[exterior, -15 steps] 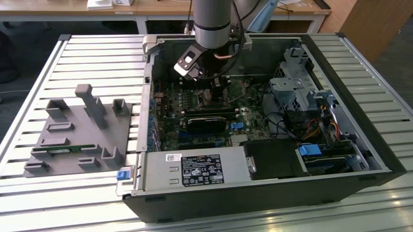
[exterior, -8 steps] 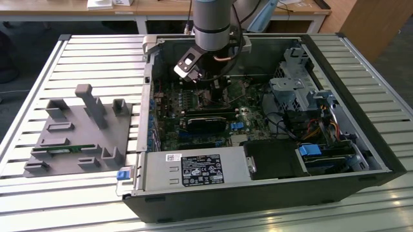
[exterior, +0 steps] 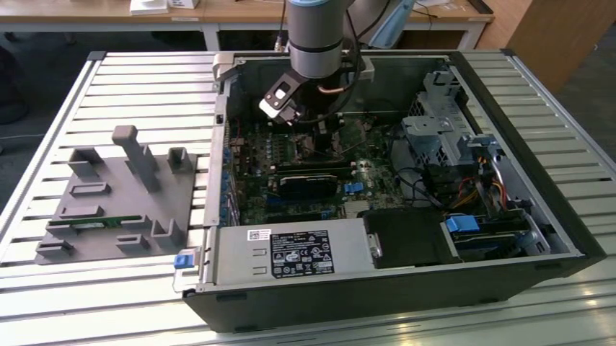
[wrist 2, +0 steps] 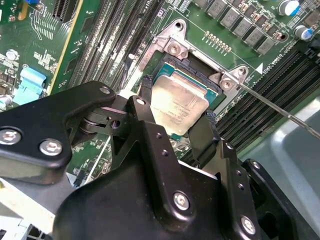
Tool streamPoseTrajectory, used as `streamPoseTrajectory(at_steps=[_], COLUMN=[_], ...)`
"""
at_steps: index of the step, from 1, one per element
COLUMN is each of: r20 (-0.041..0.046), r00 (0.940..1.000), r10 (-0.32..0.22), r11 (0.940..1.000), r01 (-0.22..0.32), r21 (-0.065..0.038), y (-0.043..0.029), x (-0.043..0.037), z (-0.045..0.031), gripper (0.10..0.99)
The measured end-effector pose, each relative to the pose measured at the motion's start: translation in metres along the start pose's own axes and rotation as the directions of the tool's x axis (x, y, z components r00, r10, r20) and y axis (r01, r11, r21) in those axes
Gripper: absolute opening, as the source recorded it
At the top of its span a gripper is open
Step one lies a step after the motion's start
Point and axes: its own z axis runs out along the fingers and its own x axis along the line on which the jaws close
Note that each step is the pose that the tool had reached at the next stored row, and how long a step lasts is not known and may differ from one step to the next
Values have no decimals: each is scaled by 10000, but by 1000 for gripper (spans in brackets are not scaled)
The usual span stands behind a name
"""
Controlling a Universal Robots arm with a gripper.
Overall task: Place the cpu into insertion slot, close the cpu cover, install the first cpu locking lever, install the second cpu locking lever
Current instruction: 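Place the cpu into insertion slot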
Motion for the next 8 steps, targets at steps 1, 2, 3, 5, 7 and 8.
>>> streamPoseTrajectory(at_steps=[1, 2, 3, 5, 7, 8], r20=[1, 0, 1, 2, 2, 4], r00=[10000, 10000, 10000, 10000, 10000, 10000], r10=[9, 16, 21, 27, 37, 42], r11=[10000, 10000, 10000, 10000, 10000, 10000], r01=[-9, -16, -21, -27, -37, -42], r21=[0, 0, 0, 0, 0, 0], y=[0, -1, -1, -2, -2, -2], x=[0, 0, 0, 1, 2, 2], z=[4, 8, 11, 18, 24, 27], gripper=[541, 541, 541, 541, 541, 541])
